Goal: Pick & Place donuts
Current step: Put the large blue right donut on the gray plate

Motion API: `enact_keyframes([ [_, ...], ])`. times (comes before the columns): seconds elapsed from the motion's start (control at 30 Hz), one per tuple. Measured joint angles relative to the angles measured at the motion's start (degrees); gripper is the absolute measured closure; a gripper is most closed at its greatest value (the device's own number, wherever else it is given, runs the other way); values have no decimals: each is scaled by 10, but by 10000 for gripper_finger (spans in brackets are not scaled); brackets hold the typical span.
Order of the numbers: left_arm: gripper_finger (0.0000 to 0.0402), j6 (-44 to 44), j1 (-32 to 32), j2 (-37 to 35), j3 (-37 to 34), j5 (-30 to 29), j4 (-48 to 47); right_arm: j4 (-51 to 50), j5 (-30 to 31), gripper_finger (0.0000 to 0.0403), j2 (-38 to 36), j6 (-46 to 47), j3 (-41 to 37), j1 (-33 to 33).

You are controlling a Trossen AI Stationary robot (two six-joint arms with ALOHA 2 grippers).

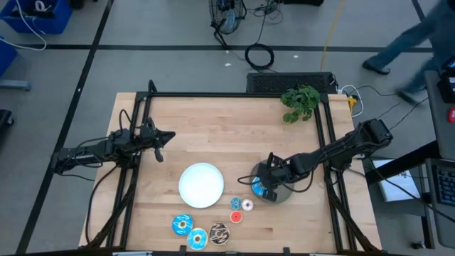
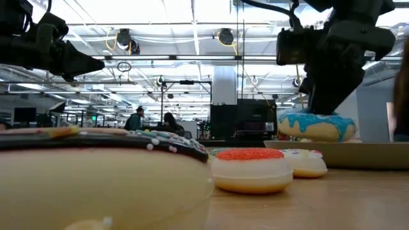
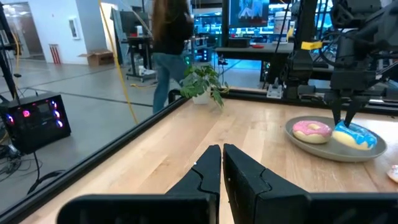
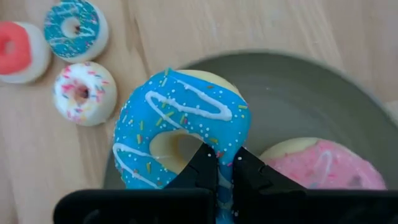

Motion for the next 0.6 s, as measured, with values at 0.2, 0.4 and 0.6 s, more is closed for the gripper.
enact_keyframes([
  [0.2, 376, 0, 0, 0, 0, 0, 0, 8, -11, 396, 0, 1, -1, 7],
  [0.4, 376, 0, 0, 0, 0, 0, 0, 10, -16, 396, 5, 6, -1, 16],
  [0.6, 376, -1, 0, 0, 0, 0, 0, 8, -16, 396, 51, 6, -1, 16],
])
